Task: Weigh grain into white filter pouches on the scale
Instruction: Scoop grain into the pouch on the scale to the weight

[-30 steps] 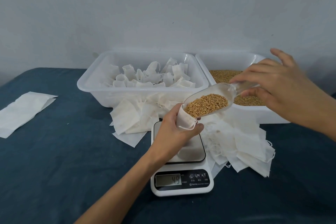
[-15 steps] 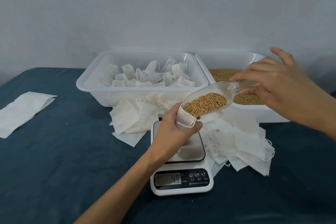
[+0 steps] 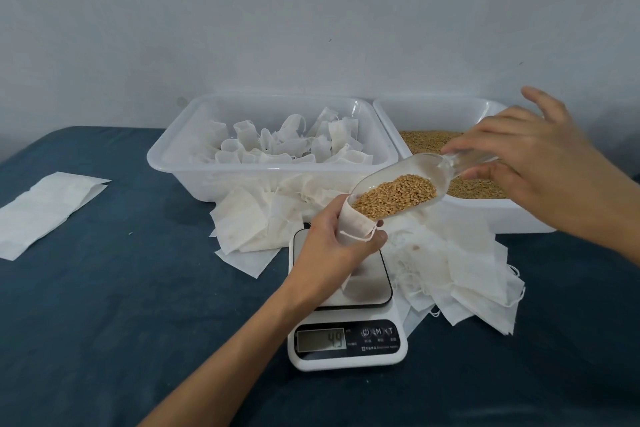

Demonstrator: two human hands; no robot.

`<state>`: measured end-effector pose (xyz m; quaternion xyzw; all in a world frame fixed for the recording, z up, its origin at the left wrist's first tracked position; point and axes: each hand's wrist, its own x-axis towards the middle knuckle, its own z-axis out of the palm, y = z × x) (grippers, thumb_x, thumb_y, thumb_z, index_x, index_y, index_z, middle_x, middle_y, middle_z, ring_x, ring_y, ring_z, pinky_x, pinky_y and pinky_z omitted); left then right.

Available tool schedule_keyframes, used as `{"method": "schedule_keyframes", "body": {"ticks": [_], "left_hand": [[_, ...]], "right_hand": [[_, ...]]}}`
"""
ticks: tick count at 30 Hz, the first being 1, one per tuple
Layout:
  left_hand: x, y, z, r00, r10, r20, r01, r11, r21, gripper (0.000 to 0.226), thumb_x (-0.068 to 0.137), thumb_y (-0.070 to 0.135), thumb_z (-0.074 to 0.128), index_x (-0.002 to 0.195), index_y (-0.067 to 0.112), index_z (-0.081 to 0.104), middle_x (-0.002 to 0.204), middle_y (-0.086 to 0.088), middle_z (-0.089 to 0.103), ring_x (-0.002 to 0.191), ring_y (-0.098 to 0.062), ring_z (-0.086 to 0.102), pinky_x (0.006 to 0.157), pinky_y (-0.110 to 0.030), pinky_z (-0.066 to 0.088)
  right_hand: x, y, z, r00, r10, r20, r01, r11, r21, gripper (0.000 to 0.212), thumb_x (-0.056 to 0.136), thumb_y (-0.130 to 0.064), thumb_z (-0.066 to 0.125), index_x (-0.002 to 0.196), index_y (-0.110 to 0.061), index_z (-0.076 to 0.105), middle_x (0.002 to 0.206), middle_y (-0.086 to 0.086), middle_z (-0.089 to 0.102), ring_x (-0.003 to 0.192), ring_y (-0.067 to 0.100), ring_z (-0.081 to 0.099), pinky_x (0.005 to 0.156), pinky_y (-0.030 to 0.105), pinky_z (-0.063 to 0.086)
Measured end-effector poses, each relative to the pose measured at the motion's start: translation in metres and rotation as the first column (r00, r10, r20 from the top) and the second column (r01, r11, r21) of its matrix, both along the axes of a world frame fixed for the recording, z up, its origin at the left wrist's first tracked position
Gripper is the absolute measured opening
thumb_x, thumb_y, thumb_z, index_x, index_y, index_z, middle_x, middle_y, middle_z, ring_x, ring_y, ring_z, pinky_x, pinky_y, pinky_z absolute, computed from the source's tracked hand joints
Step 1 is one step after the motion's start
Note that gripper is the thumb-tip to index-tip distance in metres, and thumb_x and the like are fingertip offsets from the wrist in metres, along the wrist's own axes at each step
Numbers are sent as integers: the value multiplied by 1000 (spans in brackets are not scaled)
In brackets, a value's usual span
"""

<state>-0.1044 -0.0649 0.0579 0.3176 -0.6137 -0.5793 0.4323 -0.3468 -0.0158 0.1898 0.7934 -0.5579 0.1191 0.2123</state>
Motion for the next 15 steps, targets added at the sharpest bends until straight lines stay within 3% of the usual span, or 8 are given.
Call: {"method": "schedule_keyframes", "body": {"ticks": [15], "left_hand": [[0, -1, -1, 1000, 9, 15, -8, 1000, -12, 37, 85, 29, 77, 121, 29, 68, 106, 7, 78, 100, -9, 72, 81, -19, 56]], "right_hand": [[-4, -3, -3, 1000, 18, -10, -19, 1000, -17, 40, 91, -35, 48, 115, -16, 73, 101, 3, 70, 102, 36, 64, 118, 62, 18]]}}
